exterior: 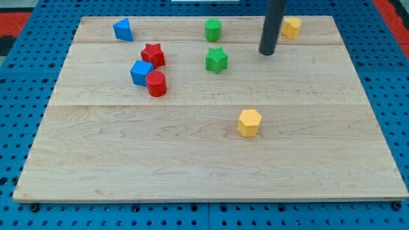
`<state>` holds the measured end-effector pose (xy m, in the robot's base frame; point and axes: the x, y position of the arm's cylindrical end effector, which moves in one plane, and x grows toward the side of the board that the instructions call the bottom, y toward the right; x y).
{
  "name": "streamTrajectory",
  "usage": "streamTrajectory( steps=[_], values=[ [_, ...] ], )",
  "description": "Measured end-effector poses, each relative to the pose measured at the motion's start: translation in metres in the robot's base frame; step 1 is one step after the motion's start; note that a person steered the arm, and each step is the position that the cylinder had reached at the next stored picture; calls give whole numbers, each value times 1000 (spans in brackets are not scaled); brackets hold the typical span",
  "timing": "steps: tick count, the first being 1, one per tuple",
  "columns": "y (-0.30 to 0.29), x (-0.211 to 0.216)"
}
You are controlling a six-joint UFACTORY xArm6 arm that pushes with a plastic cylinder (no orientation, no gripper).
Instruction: Move the red star to the bottom left of the blue cube
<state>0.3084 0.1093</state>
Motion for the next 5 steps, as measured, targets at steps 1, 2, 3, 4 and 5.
streamTrajectory(
  steps=[1,2,3,4,5],
  values=[
    [-55,-28],
    [-149,-12],
    [-237,20],
    [-287,20],
    [-292,-35]
  ],
)
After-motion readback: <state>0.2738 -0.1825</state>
